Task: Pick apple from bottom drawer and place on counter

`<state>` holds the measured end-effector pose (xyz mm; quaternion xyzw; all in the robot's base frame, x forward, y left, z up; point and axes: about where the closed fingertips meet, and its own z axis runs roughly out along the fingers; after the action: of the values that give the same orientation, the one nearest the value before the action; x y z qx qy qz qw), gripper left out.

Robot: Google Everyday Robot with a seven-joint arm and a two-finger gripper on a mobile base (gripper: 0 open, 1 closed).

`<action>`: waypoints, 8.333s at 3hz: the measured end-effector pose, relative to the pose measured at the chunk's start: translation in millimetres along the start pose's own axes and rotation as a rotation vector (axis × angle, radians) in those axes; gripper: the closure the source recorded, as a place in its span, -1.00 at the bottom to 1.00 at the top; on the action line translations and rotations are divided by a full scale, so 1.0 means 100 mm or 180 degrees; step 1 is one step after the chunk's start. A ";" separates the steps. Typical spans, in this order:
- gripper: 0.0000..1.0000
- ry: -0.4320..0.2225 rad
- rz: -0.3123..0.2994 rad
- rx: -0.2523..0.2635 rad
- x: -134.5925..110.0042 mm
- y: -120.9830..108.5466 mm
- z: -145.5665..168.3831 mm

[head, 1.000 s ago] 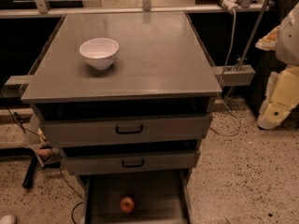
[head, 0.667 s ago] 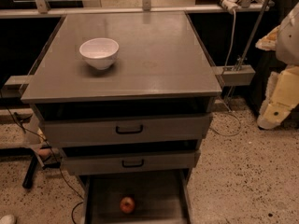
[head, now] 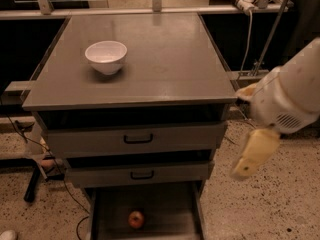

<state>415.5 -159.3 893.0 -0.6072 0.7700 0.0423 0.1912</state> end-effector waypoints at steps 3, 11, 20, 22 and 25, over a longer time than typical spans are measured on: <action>-1.00 -0.0176 0.0142 -0.0413 0.02 0.63 1.00; -1.00 -0.0822 0.0991 -0.1261 0.24 1.40 4.09; -1.00 -0.1262 0.1383 -0.0517 0.17 1.37 6.35; -1.00 -0.1347 0.1410 -0.0586 0.13 1.43 6.55; -1.00 -0.1730 0.1275 -0.0509 -0.01 1.31 7.12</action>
Offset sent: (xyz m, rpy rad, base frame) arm -0.0138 0.0367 -0.0600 0.0915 0.0516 0.0090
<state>464.4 87.0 214.3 -0.4236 0.7891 0.2994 0.3290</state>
